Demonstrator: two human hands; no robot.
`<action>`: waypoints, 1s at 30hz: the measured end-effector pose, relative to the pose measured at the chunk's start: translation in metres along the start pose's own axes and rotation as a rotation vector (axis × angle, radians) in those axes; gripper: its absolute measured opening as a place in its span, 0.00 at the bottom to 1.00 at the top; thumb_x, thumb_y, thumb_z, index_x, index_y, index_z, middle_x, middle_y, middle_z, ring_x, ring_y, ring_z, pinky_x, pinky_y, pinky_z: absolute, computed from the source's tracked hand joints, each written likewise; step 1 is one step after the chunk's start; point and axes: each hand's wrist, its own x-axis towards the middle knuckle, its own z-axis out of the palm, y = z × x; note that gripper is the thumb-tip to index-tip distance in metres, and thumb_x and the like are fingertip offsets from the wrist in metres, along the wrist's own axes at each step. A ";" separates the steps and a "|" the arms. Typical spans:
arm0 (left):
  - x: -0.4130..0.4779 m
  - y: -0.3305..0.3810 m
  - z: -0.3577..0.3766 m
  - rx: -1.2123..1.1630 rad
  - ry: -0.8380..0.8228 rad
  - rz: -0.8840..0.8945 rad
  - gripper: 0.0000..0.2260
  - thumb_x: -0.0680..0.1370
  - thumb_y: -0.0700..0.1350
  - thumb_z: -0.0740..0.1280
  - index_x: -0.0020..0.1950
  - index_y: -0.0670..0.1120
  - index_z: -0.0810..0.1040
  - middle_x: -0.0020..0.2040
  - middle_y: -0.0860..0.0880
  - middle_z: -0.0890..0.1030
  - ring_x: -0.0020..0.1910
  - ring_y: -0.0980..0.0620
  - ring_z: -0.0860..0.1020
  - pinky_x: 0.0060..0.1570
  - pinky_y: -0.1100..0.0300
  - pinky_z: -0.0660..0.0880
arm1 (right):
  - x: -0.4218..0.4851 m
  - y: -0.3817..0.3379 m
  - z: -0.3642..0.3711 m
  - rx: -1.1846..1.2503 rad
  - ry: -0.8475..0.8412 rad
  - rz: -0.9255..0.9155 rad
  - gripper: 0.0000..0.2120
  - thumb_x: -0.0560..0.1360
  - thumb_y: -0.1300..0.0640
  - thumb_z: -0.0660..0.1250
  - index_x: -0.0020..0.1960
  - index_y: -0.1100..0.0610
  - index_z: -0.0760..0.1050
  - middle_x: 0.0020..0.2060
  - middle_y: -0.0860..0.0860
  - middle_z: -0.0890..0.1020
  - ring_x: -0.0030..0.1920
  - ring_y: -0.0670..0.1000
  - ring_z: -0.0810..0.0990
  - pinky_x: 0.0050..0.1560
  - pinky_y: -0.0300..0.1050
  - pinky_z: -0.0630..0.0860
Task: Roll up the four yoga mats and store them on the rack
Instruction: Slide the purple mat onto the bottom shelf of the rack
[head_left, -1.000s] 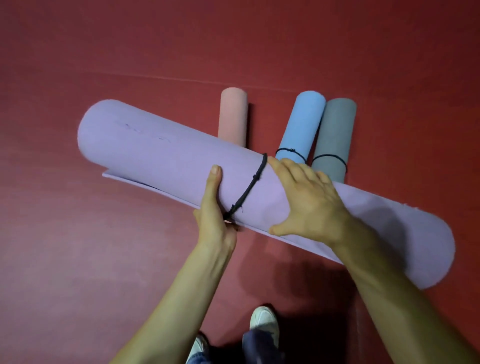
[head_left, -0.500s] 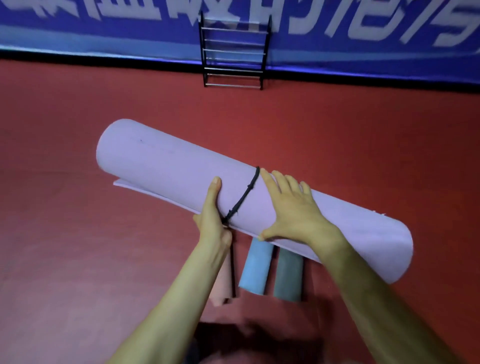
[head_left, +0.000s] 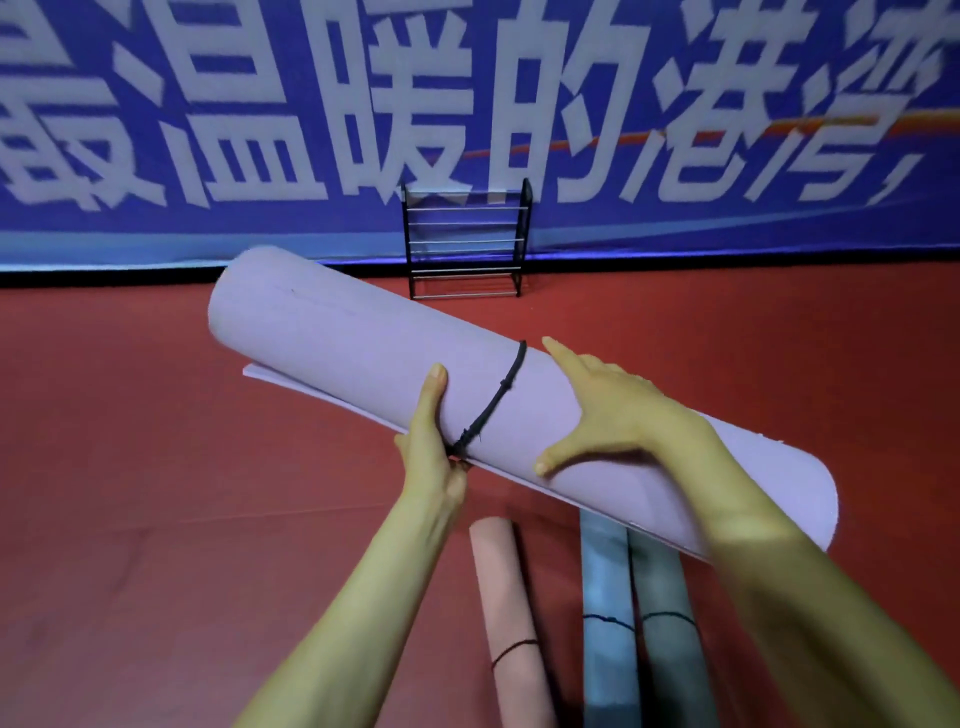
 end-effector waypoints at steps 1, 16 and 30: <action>0.015 0.014 0.005 -0.017 -0.008 0.026 0.49 0.48 0.61 0.81 0.65 0.46 0.74 0.56 0.49 0.83 0.53 0.47 0.82 0.46 0.50 0.80 | 0.014 -0.009 -0.005 -0.010 0.050 -0.007 0.65 0.53 0.29 0.74 0.77 0.44 0.38 0.73 0.52 0.60 0.70 0.58 0.64 0.66 0.56 0.64; 0.279 0.114 0.148 0.417 -0.306 -0.045 0.58 0.52 0.72 0.76 0.74 0.45 0.62 0.64 0.48 0.78 0.56 0.51 0.81 0.58 0.49 0.77 | 0.303 0.005 -0.112 -0.121 0.293 0.040 0.54 0.54 0.29 0.71 0.73 0.46 0.53 0.62 0.53 0.72 0.58 0.59 0.72 0.56 0.53 0.66; 0.544 0.148 0.362 0.340 -0.253 -0.227 0.22 0.70 0.64 0.68 0.50 0.47 0.76 0.43 0.46 0.84 0.47 0.45 0.81 0.59 0.39 0.73 | 0.593 0.114 -0.197 -0.120 0.320 0.151 0.58 0.58 0.30 0.70 0.76 0.52 0.47 0.65 0.55 0.67 0.61 0.59 0.68 0.62 0.55 0.63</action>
